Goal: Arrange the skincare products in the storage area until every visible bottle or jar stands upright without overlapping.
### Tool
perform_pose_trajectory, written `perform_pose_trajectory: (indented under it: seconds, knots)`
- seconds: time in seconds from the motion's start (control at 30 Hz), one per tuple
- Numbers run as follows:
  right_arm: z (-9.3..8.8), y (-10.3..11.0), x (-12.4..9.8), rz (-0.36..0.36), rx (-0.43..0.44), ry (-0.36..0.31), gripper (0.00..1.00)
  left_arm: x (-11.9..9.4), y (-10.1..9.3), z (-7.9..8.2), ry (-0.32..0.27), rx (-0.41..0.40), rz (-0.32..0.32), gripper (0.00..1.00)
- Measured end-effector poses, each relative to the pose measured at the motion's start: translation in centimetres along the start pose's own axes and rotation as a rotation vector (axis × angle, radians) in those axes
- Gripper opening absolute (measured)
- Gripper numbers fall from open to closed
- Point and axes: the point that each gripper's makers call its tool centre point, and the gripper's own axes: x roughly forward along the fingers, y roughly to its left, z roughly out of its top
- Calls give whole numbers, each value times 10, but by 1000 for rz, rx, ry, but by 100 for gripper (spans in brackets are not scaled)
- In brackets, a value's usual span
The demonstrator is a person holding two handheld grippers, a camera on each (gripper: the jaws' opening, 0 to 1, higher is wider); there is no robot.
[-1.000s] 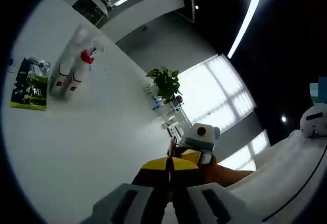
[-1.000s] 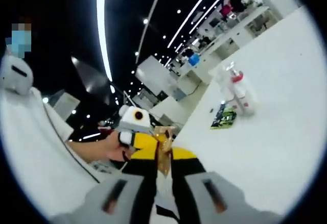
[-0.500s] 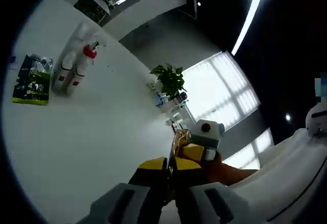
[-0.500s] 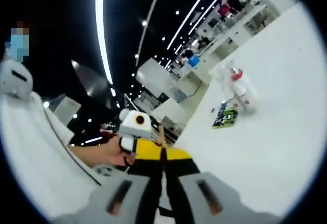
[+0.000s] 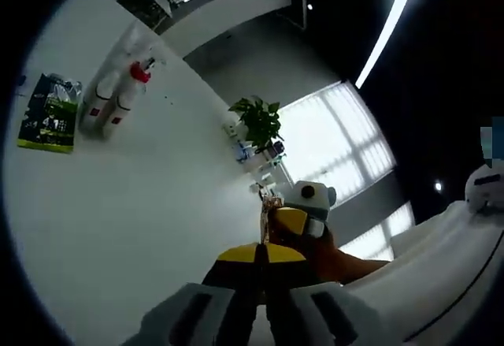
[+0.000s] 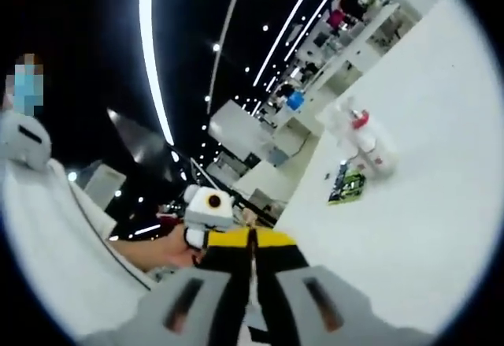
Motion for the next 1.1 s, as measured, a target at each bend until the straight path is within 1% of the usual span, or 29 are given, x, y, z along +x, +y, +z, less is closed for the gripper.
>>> perform_pose_trajectory:
  seconds: [0.03, 0.1, 0.13, 0.17, 0.23, 0.27, 0.3, 0.33, 0.37, 0.43, 0.47, 0.5, 0.53, 0.57, 0.6, 0.63, 0.77, 0.83, 0.87, 0.9, 0.93, 0.97, 1.03, 1.07, 1.1]
  knots:
    - [2, 0, 0, 8, 20, -10, 0, 1, 1, 1, -12, 14, 0, 7]
    - [5, 0, 1, 15, 38, -26, 0, 6, 1, -3, 11, -13, -10, 16]
    - [6, 0, 1, 23, 42, -28, 0, 7, 0, -4, 16, -16, -12, 17]
    - [8, 2, 2, 35, 57, -41, 0, 10, -1, -7, 32, -17, -17, 16]
    - [8, 1, 5, 39, 64, -34, 0, 11, -1, -7, 33, -16, -18, 10]
    - [8, 1, 6, 40, 65, -32, 0, 11, -2, -5, 20, -31, -25, 3]
    - [8, 1, 8, 40, 62, -34, 0, 11, -5, -3, 10, -43, -54, 1]
    - [11, 1, 8, 42, 47, -49, 1, 11, -4, -1, 0, -57, -51, 1]
    - [11, 1, 10, 37, 33, -44, 2, 11, -4, 0, 0, -65, -60, 1]
    - [7, 1, 13, 31, 15, -14, 7, 11, -3, 1, 2, -66, -56, 0]
    - [2, 2, 16, 34, 2, 13, 11, 11, -2, 0, 12, -69, -49, 0]
    - [-2, 2, 18, 36, 0, 32, 12, 11, -1, 0, 15, -71, -48, 0]
    - [-6, 4, 21, 44, -15, 58, 10, 11, -2, 0, 21, -78, -55, 0]
    - [-7, 4, 21, 45, -32, 64, 4, 11, -3, -1, 26, -81, -63, 0]
    - [-7, 5, 24, 48, -63, 62, 2, 12, -4, -1, 32, -84, -65, 0]
    - [-6, 5, 24, 45, -63, 59, 1, 11, -2, 0, 23, -82, -53, 0]
    - [-6, 0, 27, 48, -42, 73, 1, 9, 0, 2, 16, -88, -52, 0]
    - [-4, 1, 27, 69, -12, 75, 1, 8, -1, 3, 12, -87, -56, 0]
    - [-3, 1, 28, 68, 4, 71, 3, 8, 0, 3, 13, -82, -52, 0]
    - [2, -2, 28, 60, 9, 53, 4, 7, 0, 3, 15, -80, -49, 0]
    - [5, -2, 27, 59, 7, 42, 4, 6, 2, 3, 18, -81, -47, 0]
    - [9, -3, 26, 67, 23, 31, 3, 3, 3, 4, 18, -79, -41, 0]
    - [8, -2, 27, 79, 16, 47, 1, -1, 5, 6, 12, -83, -42, 0]
    - [7, -2, 28, 74, -28, 54, 0, -1, 4, 6, 10, -83, -42, 0]
    - [6, -2, 29, 73, -27, 58, 0, -2, 5, 6, 15, -82, -38, 0]
